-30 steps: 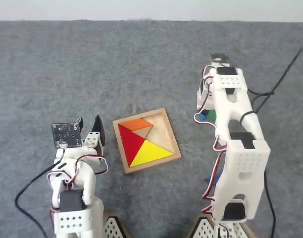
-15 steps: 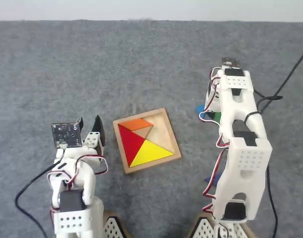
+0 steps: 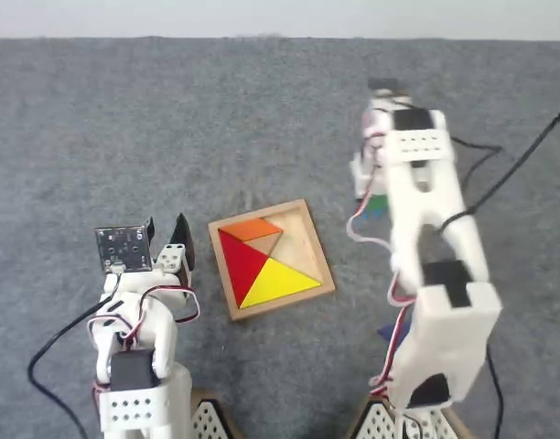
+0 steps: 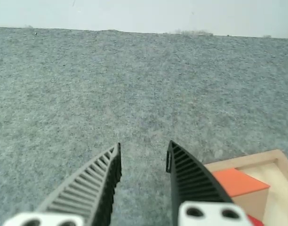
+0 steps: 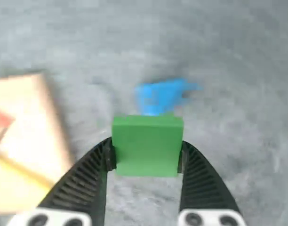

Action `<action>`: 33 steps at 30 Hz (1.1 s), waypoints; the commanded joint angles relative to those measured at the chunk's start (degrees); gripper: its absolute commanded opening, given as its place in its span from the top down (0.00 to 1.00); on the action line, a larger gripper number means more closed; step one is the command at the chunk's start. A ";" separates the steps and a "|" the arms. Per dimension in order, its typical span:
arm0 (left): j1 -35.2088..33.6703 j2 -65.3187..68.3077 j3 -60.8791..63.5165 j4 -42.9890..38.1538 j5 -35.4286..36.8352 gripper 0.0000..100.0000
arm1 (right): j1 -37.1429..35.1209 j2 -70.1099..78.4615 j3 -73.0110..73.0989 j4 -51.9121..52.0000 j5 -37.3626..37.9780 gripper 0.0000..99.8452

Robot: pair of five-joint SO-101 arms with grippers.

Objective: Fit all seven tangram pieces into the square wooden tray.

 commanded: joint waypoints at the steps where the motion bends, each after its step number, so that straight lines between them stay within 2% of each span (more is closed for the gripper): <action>1: 0.44 -0.97 -0.48 0.18 -0.79 0.85 | -11.82 -5.32 -0.62 1.10 10.29 0.93; 7: 0.44 -0.97 -0.48 0.18 -0.79 0.85 | -23.16 1.19 -0.62 1.01 23.56 0.93; 17: 0.35 -0.97 -0.48 0.00 -0.79 0.85 | -27.12 2.95 3.25 0.40 31.56 0.93; 22: 0.35 -0.97 -0.48 0.00 -0.79 0.85 | -27.03 2.95 6.68 -5.14 30.77 0.93; 29: 0.35 -0.97 -0.48 0.00 -0.79 0.85 | -24.66 3.03 6.68 -5.05 31.30 0.93; 33: 0.35 -0.97 -0.48 0.00 -0.79 0.85 | -25.63 3.03 6.59 -3.82 31.30 0.82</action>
